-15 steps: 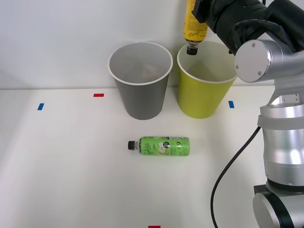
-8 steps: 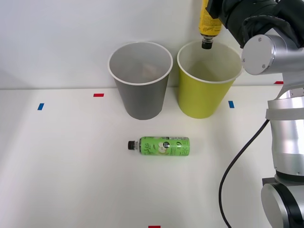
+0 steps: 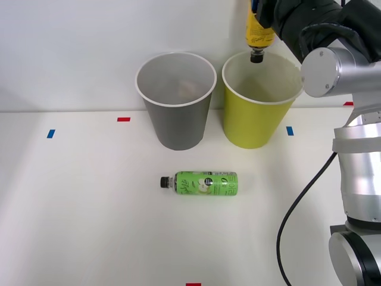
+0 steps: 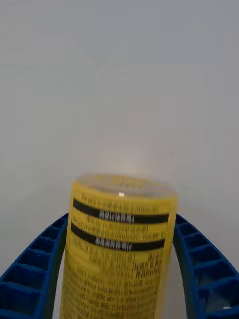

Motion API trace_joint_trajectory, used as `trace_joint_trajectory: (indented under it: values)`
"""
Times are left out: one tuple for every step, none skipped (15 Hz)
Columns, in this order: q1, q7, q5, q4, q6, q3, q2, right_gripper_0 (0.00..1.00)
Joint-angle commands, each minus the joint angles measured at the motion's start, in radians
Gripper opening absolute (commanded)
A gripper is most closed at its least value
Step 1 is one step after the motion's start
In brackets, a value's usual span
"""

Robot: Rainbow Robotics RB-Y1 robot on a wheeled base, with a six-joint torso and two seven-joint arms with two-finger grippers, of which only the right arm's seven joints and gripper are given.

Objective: Put cans in the gray bin, plastic bottles in the light green bin

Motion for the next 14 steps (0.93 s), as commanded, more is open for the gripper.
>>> trace_joint_trajectory:
  values:
    - [0.020, 0.008, 0.000, 0.000, -0.012, 0.031, 0.009, 0.83]
    - [0.031, 0.014, 0.000, 0.000, -0.022, 0.036, 0.009, 0.83]
    - [0.041, 0.022, 0.000, 0.000, -0.032, 0.043, 0.009, 0.83]
    - [0.055, 0.028, 0.000, -0.005, -0.045, 0.049, 0.009, 0.83]
    - [0.094, 0.036, -0.002, -0.026, -0.054, 0.060, 0.009, 0.83]
    - [0.147, 0.042, -0.005, -0.069, -0.068, 0.072, 0.006, 0.83]
    - [0.204, 0.044, -0.006, -0.123, -0.069, 0.091, -0.004, 0.83]
    - [0.285, 0.045, -0.006, -0.196, -0.077, 0.108, -0.017, 0.83]
    - [0.350, 0.045, -0.006, -0.258, -0.078, 0.123, -0.030, 0.83]
    - [0.416, 0.047, -0.005, -0.321, -0.078, 0.135, -0.044, 0.83]
    - [0.499, 0.045, -0.005, -0.394, -0.080, 0.148, -0.067, 0.83]
    - [0.575, 0.047, -0.005, -0.453, -0.080, 0.151, -0.080, 0.83]
    - [0.638, 0.048, -0.005, -0.497, -0.080, 0.158, -0.088, 0.83]
    - [0.693, 0.050, -0.005, -0.531, -0.083, 0.165, -0.091, 0.83]
